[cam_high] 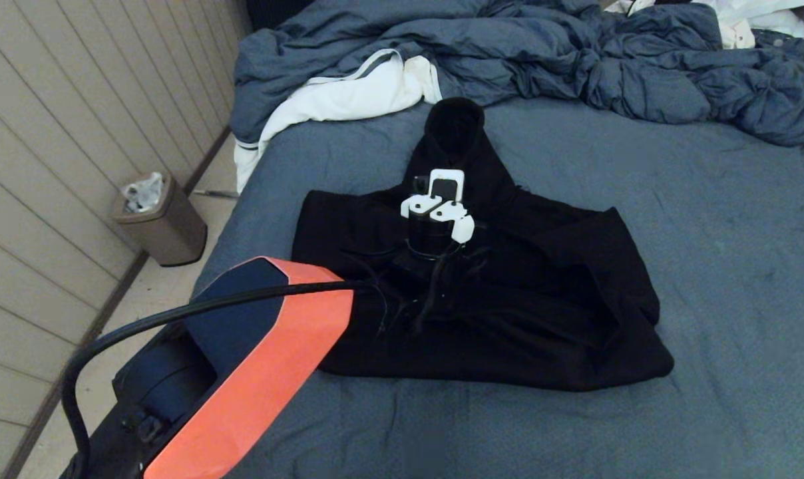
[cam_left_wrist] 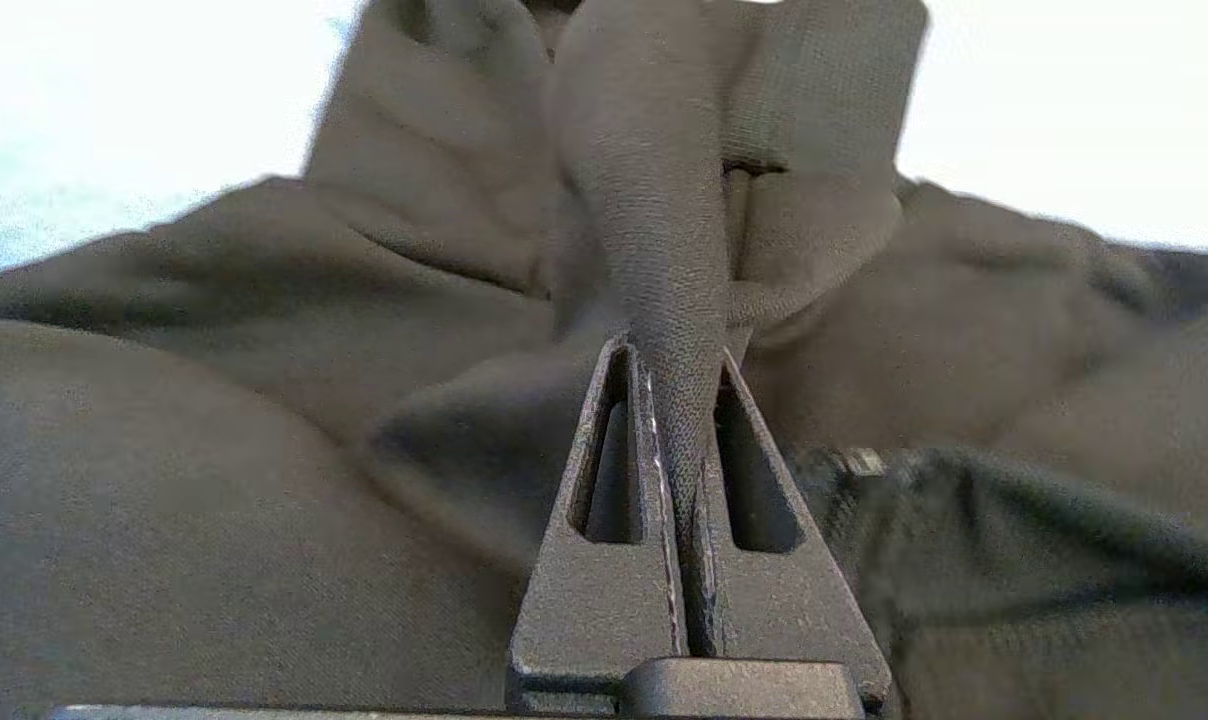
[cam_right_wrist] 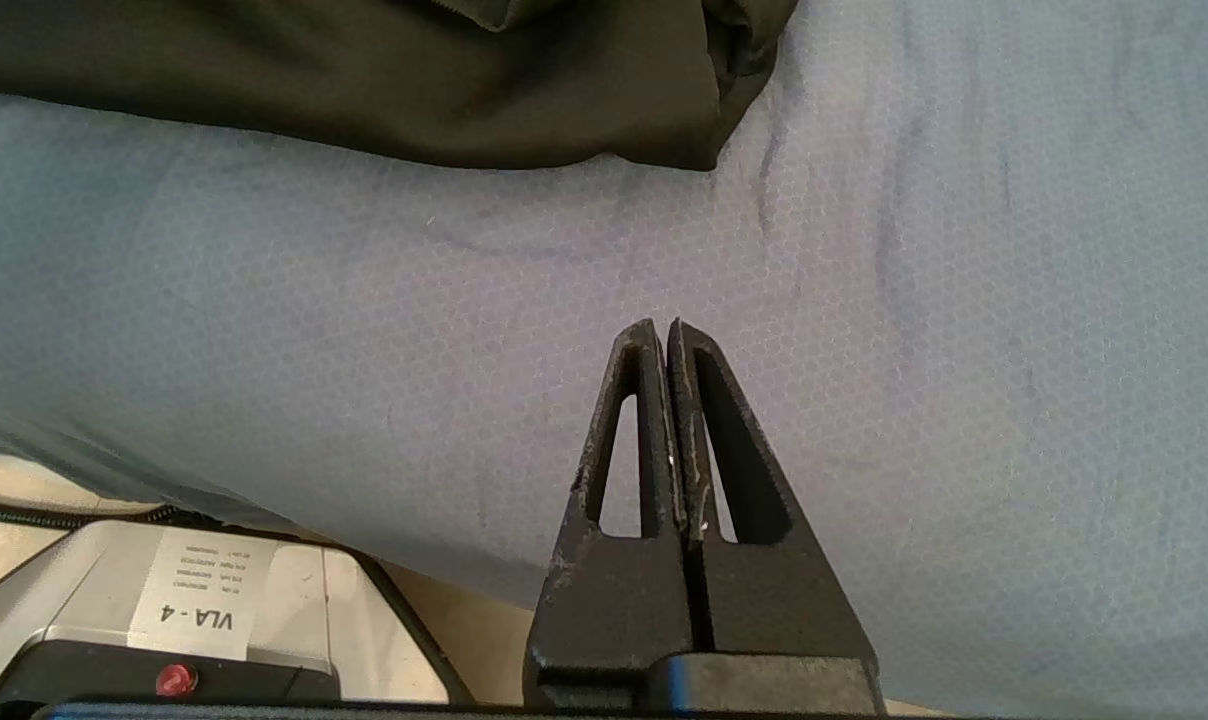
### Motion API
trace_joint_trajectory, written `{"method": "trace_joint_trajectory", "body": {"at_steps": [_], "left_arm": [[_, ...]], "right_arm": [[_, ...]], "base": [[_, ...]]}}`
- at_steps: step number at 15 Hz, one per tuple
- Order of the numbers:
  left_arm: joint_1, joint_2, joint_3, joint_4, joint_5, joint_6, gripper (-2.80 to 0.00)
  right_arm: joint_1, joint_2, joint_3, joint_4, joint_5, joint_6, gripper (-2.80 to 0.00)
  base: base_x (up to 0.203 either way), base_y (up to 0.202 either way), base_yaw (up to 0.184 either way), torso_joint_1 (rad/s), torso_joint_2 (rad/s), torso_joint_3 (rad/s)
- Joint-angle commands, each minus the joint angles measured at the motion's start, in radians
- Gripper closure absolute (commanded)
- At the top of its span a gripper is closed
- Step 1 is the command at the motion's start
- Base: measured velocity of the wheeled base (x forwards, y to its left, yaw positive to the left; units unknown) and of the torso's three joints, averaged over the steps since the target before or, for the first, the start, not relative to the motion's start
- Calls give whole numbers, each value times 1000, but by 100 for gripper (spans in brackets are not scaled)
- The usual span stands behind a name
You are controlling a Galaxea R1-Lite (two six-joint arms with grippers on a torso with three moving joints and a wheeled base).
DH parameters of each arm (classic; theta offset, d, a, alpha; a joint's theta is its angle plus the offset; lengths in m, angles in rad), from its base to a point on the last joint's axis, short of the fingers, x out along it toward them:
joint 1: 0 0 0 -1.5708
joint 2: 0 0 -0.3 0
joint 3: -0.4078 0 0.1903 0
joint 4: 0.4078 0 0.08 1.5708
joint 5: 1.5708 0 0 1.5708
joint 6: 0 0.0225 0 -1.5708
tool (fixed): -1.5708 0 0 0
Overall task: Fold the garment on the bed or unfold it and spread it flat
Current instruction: Fold the black sweatshirt
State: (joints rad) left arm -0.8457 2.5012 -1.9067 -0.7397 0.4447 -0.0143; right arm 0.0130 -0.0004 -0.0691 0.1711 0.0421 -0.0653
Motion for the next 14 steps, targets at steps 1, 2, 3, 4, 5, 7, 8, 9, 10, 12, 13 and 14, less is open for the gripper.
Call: {"method": "trace_joint_trajectory", "body": {"at_steps": [1,2,3,4,5,7,8,9,10,12,13,14], "left_arm": [[1,25,-21,2,12,0,0],[1,25,-20,4,14,0,0],[1,25,-20,7,20,0,0],[0,25,-20,15,20,0,0],[1,25,-20,23,20,0,0],[1,24,-25,40,41,-2,-280],[1,23,-25,42,44,-3,-280],[1,19,-25,42,46,-7,-280],[-1,17,-23,39,47,-8,-280],[-3,11,-23,35,51,-10,-280],[-5,-4,-19,31,52,-13,-280],[-13,-18,-14,31,53,-26,-280]], "right_arm": [[1,0,0,1,1,-1,0],[1,0,0,1,1,-1,0],[1,0,0,1,1,-1,0],[2,0,0,1,1,-1,0],[1,0,0,1,1,-1,0],[1,0,0,1,1,-1,0],[1,1,0,1,1,-1,0],[1,0,0,1,1,-1,0],[1,0,0,1,1,-1,0],[1,2,0,1,1,-1,0],[1,0,0,1,0,-1,0],[1,2,0,1,1,-1,0]], "base": [[0,0,0,0,0,0],[0,0,0,0,0,0],[0,0,0,0,0,0],[0,0,0,0,0,0],[0,0,0,0,0,0],[0,0,0,0,0,0],[0,0,0,0,0,0],[0,0,0,0,0,0],[0,0,0,0,0,0],[0,0,0,0,0,0],[0,0,0,0,0,0],[0,0,0,0,0,0]]}}
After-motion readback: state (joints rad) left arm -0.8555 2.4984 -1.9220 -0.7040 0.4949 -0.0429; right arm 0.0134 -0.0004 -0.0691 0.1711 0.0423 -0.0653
